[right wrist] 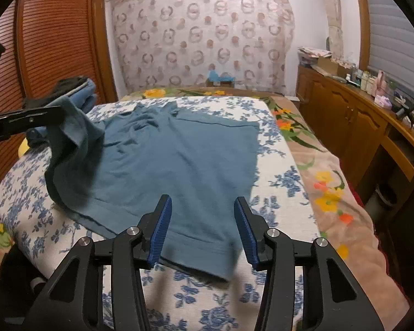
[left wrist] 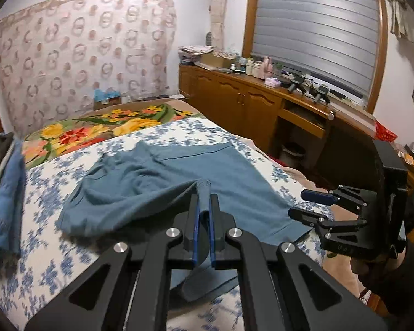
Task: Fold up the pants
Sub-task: 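Grasp the leg hem with the left tool and fold it over the other leg, then lower the folded leg onto the shorts and open the left tool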
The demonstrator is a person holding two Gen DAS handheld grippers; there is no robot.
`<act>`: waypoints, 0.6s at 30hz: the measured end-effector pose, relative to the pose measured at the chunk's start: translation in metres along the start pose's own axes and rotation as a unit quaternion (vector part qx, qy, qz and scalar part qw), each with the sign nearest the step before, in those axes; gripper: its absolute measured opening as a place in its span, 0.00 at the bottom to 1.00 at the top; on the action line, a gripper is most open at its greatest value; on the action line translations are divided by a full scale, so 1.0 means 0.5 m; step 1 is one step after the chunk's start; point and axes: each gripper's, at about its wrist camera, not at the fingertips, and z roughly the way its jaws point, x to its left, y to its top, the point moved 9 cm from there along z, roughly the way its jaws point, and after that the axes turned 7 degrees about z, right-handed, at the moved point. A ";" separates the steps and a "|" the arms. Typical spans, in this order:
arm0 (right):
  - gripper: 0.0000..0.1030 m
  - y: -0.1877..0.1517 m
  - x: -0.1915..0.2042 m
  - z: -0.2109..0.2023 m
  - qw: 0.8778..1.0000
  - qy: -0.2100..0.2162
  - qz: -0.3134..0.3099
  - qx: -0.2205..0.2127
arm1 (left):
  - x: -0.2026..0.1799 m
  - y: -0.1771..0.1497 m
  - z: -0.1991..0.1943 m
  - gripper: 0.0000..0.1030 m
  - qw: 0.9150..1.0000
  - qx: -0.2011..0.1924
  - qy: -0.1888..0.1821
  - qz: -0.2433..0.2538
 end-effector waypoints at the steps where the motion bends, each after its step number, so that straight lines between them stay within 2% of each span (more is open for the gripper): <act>1: 0.44 0.000 -0.005 -0.001 1.000 0.000 0.001 0.000 | -0.007 0.004 0.007 0.02 1.000 0.002 -0.003 0.002; 6: 0.39 -0.005 -0.023 -0.002 1.000 0.003 0.004 0.004 | -0.039 0.013 0.034 0.02 1.000 0.012 -0.021 0.009; 8: 0.39 -0.004 -0.029 -0.004 1.000 0.003 0.005 0.003 | -0.040 0.013 0.038 0.02 1.000 0.013 -0.013 0.010; 13: 0.38 -0.004 -0.035 -0.005 1.000 0.004 0.008 0.002 | -0.021 -0.012 0.052 0.15 0.999 0.037 0.019 0.016; 16: 0.38 -0.004 -0.032 -0.004 1.000 0.006 0.006 0.005 | -0.014 -0.021 0.034 0.31 0.999 0.033 0.020 0.013; 17: 0.38 -0.003 -0.029 -0.001 1.000 0.007 0.006 0.005 | -0.013 -0.024 0.026 0.42 0.999 0.031 0.016 0.011; 18: 0.38 -0.002 -0.027 0.000 1.000 0.008 0.006 0.006 | -0.011 -0.027 0.019 0.47 0.999 0.028 0.012 0.009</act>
